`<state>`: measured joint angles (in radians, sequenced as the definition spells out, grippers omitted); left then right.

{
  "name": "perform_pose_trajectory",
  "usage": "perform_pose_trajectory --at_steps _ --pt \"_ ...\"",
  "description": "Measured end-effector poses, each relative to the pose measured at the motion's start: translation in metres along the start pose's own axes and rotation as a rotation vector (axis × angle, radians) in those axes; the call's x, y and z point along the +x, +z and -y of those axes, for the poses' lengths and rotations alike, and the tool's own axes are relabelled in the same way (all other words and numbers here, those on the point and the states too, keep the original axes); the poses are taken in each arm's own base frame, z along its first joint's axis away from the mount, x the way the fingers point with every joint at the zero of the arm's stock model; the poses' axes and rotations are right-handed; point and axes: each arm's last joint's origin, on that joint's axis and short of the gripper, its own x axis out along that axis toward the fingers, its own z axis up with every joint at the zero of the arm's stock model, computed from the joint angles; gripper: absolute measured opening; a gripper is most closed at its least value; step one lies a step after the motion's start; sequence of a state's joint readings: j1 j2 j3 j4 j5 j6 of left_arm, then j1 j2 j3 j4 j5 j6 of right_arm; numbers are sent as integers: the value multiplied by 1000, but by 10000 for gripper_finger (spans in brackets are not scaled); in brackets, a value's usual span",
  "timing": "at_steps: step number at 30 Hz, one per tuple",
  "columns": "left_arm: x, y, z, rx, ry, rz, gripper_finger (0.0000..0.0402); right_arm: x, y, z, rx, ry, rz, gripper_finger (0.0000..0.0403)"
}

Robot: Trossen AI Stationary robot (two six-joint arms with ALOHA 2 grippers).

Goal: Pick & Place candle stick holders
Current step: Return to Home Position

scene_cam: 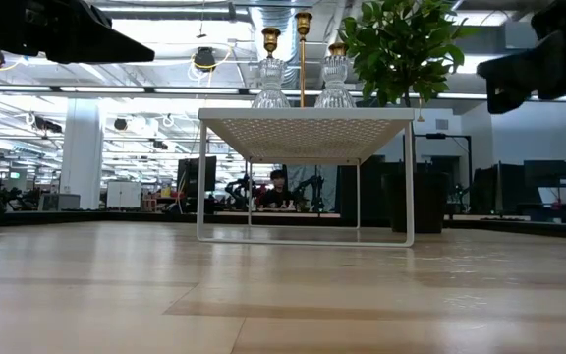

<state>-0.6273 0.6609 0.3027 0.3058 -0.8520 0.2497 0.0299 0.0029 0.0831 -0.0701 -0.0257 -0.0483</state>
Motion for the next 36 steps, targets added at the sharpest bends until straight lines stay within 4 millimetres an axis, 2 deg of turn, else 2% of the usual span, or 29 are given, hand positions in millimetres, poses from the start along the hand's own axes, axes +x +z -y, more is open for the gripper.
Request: perform_pose_trajectory --at_steps 12,36 --pt "0 0 0 0 0 0 8 5 -17 -1 13 -1 -8 0" --pt "0 0 0 -1 0 1 8 5 -18 0 15 -25 -14 0"
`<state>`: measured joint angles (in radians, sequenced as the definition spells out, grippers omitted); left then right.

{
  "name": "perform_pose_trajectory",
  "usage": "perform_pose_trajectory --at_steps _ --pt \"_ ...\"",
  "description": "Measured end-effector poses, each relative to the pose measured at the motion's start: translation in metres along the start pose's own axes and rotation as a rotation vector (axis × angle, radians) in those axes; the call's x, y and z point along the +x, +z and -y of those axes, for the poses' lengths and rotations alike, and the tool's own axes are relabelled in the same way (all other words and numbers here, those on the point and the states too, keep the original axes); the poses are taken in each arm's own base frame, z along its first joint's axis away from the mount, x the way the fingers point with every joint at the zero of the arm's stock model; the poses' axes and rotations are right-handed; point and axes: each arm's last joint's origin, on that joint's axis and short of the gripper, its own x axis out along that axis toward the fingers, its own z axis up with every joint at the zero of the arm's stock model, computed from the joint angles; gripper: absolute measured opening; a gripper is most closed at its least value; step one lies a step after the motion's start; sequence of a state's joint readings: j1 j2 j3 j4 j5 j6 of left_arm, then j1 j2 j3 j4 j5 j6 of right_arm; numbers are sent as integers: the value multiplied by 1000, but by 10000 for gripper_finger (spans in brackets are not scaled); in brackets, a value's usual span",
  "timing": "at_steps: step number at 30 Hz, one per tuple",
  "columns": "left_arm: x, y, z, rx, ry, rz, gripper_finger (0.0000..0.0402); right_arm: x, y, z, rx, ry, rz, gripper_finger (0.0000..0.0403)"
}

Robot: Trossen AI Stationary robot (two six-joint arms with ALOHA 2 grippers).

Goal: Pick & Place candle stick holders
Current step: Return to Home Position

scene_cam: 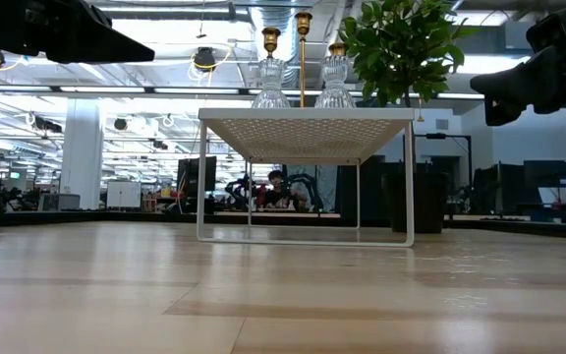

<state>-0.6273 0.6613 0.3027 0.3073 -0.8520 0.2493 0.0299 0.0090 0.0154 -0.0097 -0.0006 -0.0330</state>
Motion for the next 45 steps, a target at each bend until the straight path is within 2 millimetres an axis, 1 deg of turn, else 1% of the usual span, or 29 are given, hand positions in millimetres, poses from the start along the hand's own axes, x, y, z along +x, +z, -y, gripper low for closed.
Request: perform_pose_trajectory --at_steps 37,39,41,45 --pt "0 1 0 -6 7 4 8 0 0 0 0 0 -1 0" --pt "0 3 -2 -29 14 26 8 0 0 0 0 -1 -1 0" --pt "0 11 -5 -76 20 84 8 0 0 0 0 -1 -2 0" --pt "0 19 -9 2 -47 185 8 0 0 0 0 0 -1 0"
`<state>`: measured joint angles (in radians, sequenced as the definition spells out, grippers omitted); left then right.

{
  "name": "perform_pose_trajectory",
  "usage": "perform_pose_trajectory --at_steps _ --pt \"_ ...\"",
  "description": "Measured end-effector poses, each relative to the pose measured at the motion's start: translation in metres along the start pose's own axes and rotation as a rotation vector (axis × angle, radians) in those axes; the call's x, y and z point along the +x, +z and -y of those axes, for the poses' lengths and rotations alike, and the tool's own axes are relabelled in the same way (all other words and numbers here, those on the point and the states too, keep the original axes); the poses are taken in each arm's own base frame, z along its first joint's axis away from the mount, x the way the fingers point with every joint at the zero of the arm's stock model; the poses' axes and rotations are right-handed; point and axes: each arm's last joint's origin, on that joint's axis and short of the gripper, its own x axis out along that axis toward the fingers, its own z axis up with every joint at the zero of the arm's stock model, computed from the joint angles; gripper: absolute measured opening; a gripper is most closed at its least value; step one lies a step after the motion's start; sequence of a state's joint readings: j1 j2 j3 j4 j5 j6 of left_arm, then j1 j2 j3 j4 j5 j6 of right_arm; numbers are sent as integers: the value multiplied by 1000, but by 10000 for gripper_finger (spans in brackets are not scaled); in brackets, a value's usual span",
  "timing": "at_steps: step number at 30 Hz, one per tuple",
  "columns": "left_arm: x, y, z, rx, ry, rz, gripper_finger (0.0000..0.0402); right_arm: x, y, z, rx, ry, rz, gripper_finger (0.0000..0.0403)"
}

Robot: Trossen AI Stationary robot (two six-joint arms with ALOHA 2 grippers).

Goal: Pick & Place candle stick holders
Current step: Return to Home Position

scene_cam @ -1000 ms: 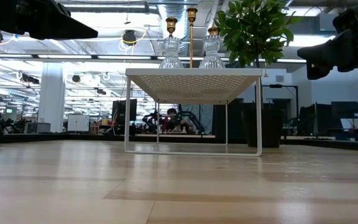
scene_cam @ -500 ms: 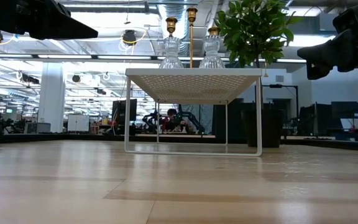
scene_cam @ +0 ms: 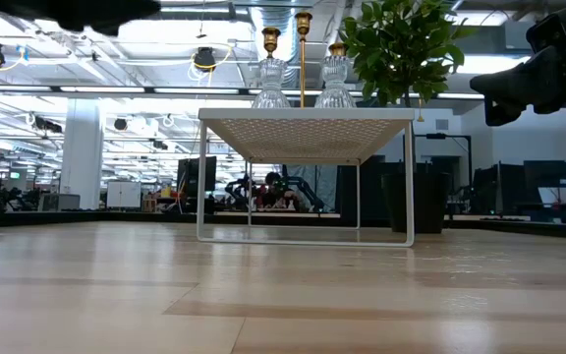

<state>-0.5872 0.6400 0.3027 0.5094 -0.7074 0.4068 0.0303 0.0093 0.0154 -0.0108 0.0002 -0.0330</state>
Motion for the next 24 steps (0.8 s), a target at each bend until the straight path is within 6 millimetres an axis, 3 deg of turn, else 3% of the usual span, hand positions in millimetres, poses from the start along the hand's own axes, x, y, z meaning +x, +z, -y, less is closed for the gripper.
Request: perform_pose_trajectory --at_steps 11,24 --pt "4 2 -28 -100 121 46 8 0 0 0 0 0 0 0" --pt "-19 3 -43 -179 84 59 8 0 0 0 0 0 0 0"
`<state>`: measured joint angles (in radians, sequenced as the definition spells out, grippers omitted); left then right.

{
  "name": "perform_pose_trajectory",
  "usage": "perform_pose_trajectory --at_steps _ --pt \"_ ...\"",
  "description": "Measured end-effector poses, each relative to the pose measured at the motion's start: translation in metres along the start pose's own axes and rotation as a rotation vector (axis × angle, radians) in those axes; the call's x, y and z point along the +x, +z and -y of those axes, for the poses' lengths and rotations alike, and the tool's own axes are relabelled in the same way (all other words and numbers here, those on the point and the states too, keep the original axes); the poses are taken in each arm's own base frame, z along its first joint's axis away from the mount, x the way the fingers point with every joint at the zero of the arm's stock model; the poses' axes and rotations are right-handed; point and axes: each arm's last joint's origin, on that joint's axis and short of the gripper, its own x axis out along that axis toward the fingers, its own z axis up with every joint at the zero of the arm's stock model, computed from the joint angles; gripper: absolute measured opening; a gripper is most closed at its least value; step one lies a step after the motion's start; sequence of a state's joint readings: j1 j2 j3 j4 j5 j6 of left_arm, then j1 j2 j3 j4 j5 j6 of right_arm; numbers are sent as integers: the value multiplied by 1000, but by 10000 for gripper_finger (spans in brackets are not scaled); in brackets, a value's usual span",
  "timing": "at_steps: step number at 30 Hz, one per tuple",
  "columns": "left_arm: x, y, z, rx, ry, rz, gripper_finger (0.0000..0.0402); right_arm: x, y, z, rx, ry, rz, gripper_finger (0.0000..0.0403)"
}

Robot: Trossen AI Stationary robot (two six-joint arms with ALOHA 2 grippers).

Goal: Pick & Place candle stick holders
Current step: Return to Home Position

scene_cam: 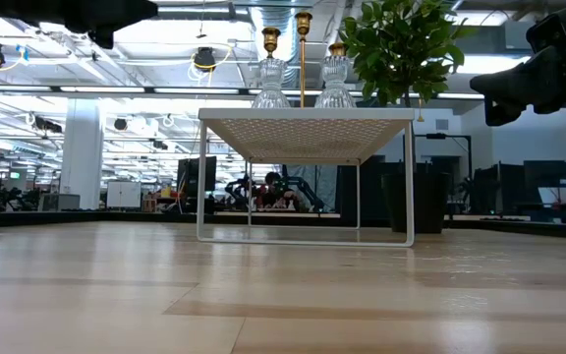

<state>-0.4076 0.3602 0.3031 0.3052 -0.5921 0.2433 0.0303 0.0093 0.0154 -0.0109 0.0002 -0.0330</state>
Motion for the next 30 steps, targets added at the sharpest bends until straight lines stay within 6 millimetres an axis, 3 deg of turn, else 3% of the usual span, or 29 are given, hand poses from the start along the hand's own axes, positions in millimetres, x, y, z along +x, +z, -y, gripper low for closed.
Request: perform_pose_trajectory --at_steps 6,11,16,26,30 --pt "-7 2 -5 -15 -32 -9 8 0 0 0 0 0 0 0" --pt "-18 24 -17 -119 -67 -50 8 0 0 0 0 0 0 0" --pt "-27 38 -22 -133 -210 -72 8 0 0 0 0 0 0 0" --pt "-54 42 -43 -225 -159 -43 8 0 0 0 0 0 0 0" --pt "-55 41 -43 -224 -160 -46 8 0 0 0 0 0 1 0"
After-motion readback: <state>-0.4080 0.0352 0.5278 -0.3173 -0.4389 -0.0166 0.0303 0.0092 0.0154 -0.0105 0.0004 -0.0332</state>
